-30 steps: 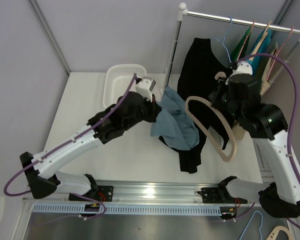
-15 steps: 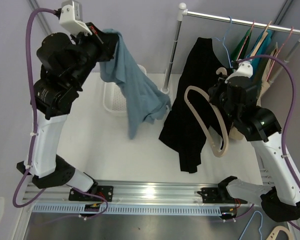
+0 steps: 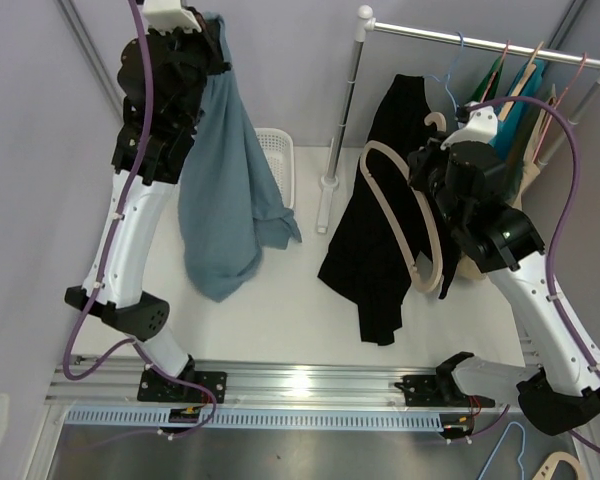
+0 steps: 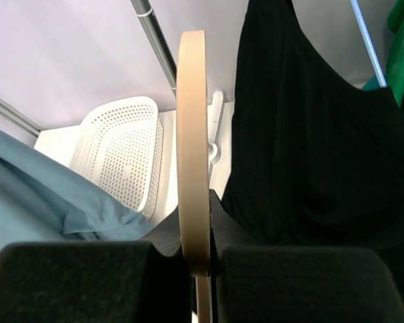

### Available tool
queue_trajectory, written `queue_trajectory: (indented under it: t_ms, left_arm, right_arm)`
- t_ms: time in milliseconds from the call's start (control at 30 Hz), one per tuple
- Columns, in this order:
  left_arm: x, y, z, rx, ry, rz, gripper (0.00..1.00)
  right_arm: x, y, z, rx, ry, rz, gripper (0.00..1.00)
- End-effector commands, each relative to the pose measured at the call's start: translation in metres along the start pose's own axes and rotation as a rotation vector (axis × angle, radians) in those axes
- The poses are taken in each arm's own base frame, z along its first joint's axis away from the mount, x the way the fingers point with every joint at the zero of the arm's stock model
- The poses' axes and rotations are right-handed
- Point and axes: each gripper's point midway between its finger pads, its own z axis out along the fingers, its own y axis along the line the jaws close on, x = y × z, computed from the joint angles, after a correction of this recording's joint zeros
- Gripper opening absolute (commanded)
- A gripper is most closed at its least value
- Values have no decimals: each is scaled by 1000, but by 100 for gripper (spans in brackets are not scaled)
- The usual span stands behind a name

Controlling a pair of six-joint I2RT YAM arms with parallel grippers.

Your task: Remove the t-shirt from the hanger

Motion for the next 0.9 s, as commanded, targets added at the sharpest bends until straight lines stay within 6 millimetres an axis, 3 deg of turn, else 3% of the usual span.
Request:
queue_trajectory:
  t_ms: [0,133,233,400,500,567,600,633,667,733,767,867]
  left_arm:
    - [-131,7,-27,15,-398,-16,1]
    - [-149,25,-21,-8,-490,-18,1]
    - [-164,21,-17,17,-568,-9,1]
    - [-148,33,9,-28,-580,-13,1]
    - [-101,50,45,-52,-480,-32,1]
    - [-50,58,71,-73,-357,-33,1]
    - [-37,64,76,-104,-332,-51,1]
    - [-8,69,85,-121,-267,-53,1]
    - [5,70,89,-125,-235,-62,1]
    - [51,75,92,-148,-103,-97,1]
    - [62,76,90,-155,-68,-114,1]
    - [117,83,71,-205,99,-205,1]
  right_arm:
    - [-26,7,7,-16,-102,9,0]
    - [-25,9,20,-9,-98,-7,0]
    - [-28,12,25,-14,-96,-10,0]
    - [-24,14,34,-23,-88,-14,0]
    - [-22,14,34,-29,-82,-13,0]
    - [-20,12,34,-27,-80,-12,0]
    - [-21,12,33,-28,-83,-11,0]
    - [-21,11,33,-28,-84,-10,0]
    - [-22,11,32,-27,-84,-7,0]
    - [-22,11,30,-34,-86,2,0]
    - [-23,12,29,-37,-88,5,0]
    - [-27,14,30,-51,-98,-3,0]
